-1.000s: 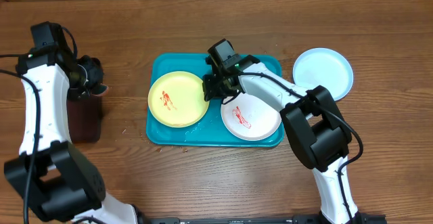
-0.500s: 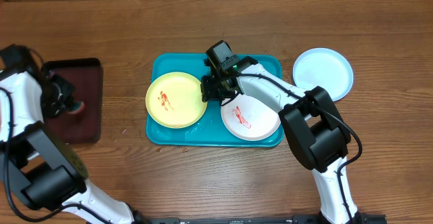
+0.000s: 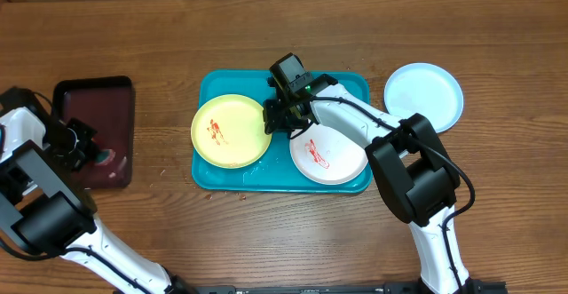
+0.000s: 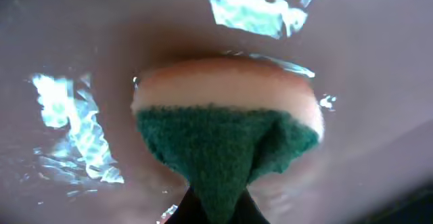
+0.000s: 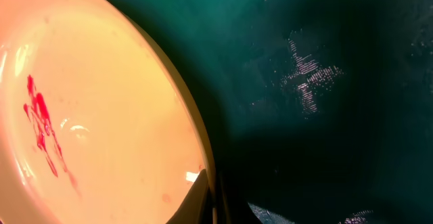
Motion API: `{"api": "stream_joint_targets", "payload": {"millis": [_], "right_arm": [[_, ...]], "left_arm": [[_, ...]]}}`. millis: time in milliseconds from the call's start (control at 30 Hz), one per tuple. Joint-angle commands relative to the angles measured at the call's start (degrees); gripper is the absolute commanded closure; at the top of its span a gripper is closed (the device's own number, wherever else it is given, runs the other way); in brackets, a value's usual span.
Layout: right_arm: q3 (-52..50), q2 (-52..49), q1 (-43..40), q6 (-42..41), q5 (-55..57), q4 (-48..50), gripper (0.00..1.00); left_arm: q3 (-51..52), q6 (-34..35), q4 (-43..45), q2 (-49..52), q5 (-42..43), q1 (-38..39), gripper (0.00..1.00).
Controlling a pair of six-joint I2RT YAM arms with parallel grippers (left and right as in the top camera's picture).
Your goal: Clean dirty plates on tray and stack at the side
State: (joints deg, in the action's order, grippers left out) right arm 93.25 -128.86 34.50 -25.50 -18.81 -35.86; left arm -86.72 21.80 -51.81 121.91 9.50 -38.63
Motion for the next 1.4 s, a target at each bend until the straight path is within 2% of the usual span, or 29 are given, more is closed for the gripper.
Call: {"api": "stream_joint_targets", "payload": {"millis": [0,167,467,667,867,900,933,967,1000,1033,1133,1300,1367], "right_arm": [[-1.3,-1.4,0.3,-0.2,3.6,0.0,0.96],[-1.3,-1.4,0.3,-0.2,3.8,-0.1,0.96],[-1.3,-1.4,0.3,-0.2,3.8,0.3,0.96],[-1.3,-1.4,0.3,-0.2,3.8,1.2,0.96],[-1.3,-1.4,0.3,-0.2,3.8,1.2,0.96],[-1.3,-1.4,0.3,-0.2,3.8,1.2,0.96],[-1.3,-1.4,0.3,-0.2,3.8,1.2,0.96],[-1.3,-1.4,0.3,-0.2,3.8,1.0,0.96],[-1.3,-1.4,0.3,-0.2,3.8,1.0,0.96],[-1.3,-1.4,0.3,-0.2,3.8,1.0,0.96],[-1.3,-1.4,0.3,-0.2,3.8,1.0,0.96],[-1.3,-1.4,0.3,-0.2,3.8,1.0,0.96],[-1.3,-1.4,0.3,0.0,3.8,1.2,0.96]], "left_arm": [[0.3,-2.1,0.7,3.1,1.1,0.4,0.95],[-0.6,-2.4,0.7,2.9,1.1,0.4,0.96],[-10.3,-4.2,-8.2,2.7,1.0,0.4,0.96],[-7.2,-5.1,-6.1,2.9,-4.5,0.4,0.96],[-0.6,-5.1,-0.7,2.9,-4.5,0.4,0.94],[-0.6,-5.1,-0.7,2.9,-4.3,0.4,0.91],[-0.7,-5.1,-0.7,2.9,-3.7,0.4,0.82],[-1.1,-4.9,-0.9,2.9,-2.7,0.4,0.60],[-1.4,-4.9,-1.0,2.9,-1.9,0.4,0.28],[-1.7,-4.9,-1.1,2.9,-1.4,0.4,0.18],[-3.5,-4.9,-2.5,2.9,-1.7,0.4,0.16],[-9.1,-4.9,-7.0,2.8,-6.9,0.4,0.16],[-11.1,-4.9,-8.5,2.8,-7.0,0.4,0.20]]}}
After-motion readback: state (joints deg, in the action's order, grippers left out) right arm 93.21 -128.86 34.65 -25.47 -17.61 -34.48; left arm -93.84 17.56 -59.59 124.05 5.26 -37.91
